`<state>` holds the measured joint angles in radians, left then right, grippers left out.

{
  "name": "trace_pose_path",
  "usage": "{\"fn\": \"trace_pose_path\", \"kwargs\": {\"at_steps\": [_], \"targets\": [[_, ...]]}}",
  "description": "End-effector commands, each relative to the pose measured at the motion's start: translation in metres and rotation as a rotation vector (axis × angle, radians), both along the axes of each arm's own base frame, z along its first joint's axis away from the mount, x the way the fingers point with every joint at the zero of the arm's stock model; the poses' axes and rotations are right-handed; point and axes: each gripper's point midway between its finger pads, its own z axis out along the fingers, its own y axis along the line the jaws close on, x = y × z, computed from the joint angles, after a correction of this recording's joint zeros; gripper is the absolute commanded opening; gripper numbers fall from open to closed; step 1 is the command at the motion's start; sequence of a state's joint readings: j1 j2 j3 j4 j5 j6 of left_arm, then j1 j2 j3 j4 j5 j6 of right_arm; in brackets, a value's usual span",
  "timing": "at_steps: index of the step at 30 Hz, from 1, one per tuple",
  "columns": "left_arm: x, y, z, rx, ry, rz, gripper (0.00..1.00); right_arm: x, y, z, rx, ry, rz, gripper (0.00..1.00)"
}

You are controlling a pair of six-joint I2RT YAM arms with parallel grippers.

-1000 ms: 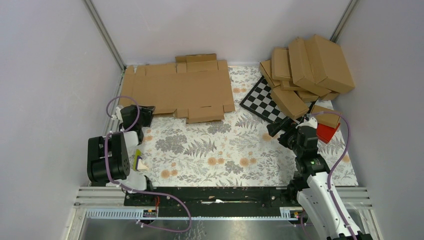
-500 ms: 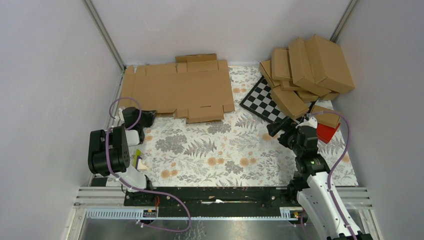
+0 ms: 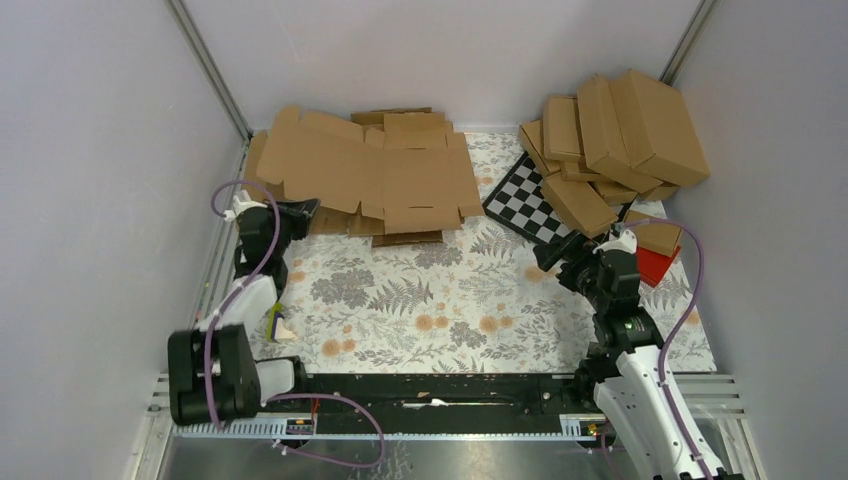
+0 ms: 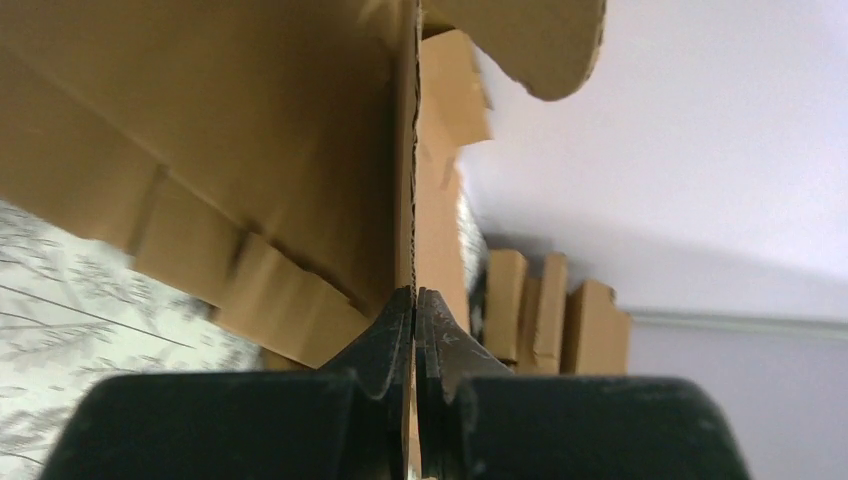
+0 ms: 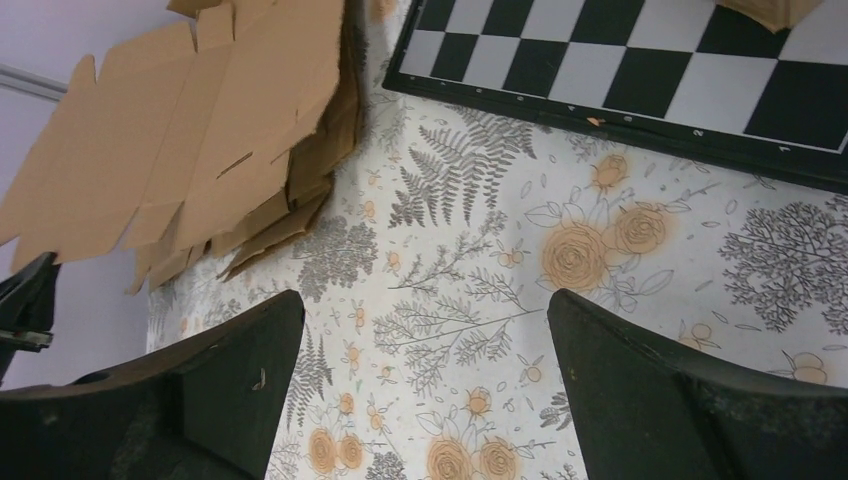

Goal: Fold the paper box

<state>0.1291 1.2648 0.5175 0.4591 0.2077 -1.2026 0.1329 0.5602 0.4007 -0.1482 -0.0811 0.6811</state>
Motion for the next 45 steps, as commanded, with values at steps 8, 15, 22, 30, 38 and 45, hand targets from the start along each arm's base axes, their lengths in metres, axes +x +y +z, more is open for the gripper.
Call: {"fn": "trace_pose_path", "kwargs": {"at_steps": [8, 15, 22, 30, 38, 45], "targets": [[-0.087, -0.052, 0.031, 0.033, 0.01, -0.277, 0.0, -0.007, 0.022, 0.006, 0.031, 0.054, 0.131, 1.0], [-0.13, -0.06, 0.007, 0.087, 0.048, -0.28, 0.0, -0.013, 0.021, -0.025, -0.011, 0.164, 0.152, 1.0], [-0.135, -0.057, 0.004, 0.151, 0.047, -0.279, 0.0, -0.019, 0.019, -0.059, 0.073, 0.352, 0.056, 1.0], [-0.131, -0.057, 0.011, 0.186, 0.042, -0.303, 0.0, -0.019, 0.011, -0.042, 0.037, 0.352, 0.02, 1.0], [-0.134, -0.046, 0.018, 0.228, 0.042, -0.239, 0.0, -0.022, 0.056, -0.026, 0.198, 0.218, 0.268, 1.0], [-0.137, -0.037, 0.023, 0.24, 0.036, -0.184, 0.0, -0.022, 0.085, -0.035, 0.235, 0.307, 0.393, 1.0]]}}
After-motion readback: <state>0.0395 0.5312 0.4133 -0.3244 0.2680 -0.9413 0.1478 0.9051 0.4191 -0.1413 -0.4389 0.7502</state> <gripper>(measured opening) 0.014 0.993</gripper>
